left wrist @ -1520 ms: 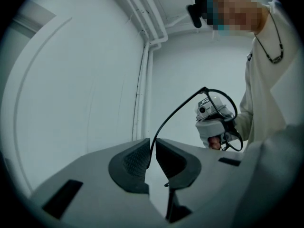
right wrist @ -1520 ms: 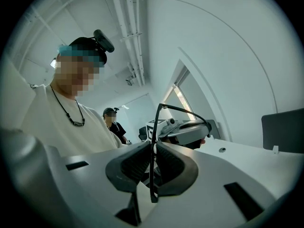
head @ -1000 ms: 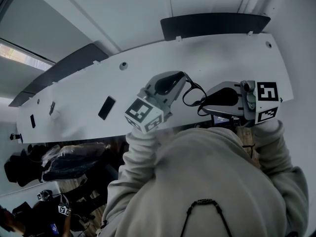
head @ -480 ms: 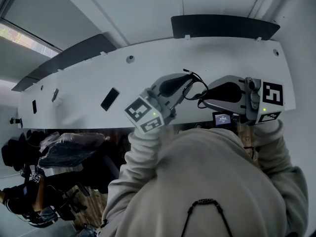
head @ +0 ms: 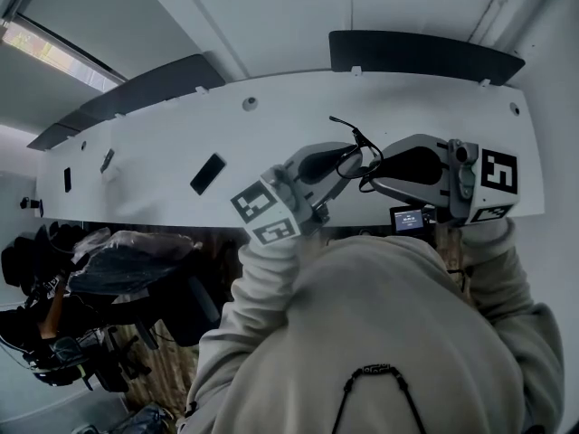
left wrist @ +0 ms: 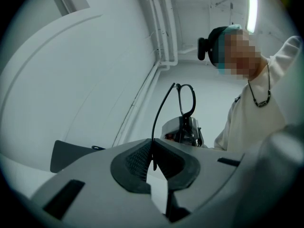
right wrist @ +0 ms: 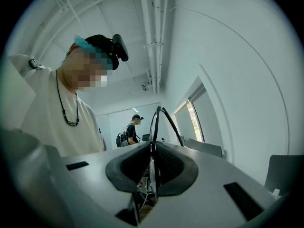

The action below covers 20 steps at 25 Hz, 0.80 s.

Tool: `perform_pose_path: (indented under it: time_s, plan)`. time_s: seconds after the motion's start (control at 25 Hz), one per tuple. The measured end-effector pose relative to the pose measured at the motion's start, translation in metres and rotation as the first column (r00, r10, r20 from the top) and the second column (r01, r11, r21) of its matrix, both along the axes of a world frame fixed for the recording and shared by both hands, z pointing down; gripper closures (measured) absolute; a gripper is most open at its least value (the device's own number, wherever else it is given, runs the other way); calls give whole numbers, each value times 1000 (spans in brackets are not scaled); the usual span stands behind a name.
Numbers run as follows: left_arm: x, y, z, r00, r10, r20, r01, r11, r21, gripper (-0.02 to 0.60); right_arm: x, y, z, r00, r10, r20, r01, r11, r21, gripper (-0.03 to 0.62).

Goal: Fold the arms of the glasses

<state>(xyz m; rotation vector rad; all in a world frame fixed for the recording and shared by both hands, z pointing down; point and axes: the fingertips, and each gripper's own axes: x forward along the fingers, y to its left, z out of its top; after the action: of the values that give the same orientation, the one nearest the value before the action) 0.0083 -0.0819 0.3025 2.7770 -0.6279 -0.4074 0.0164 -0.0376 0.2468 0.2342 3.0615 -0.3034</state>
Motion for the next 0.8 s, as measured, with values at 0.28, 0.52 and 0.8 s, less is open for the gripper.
perform_pose_path:
  time_s: [0.28,0.52,0.8]
  plan:
    - [4,8,-3,995,76,-62,-76,997,-8,563,-2,-2,-2,1000,6,20,-6,1000,11,542]
    - [12,19,-6,977,187,-104,-190,982,-12,561,-1,-2,-3,1000,5,31,-6,1000,19,542]
    - [14,19,-6,967,218,-128,-223,975,-23,561,0,-3,-4,999,4,37,-4,1000,21,542]
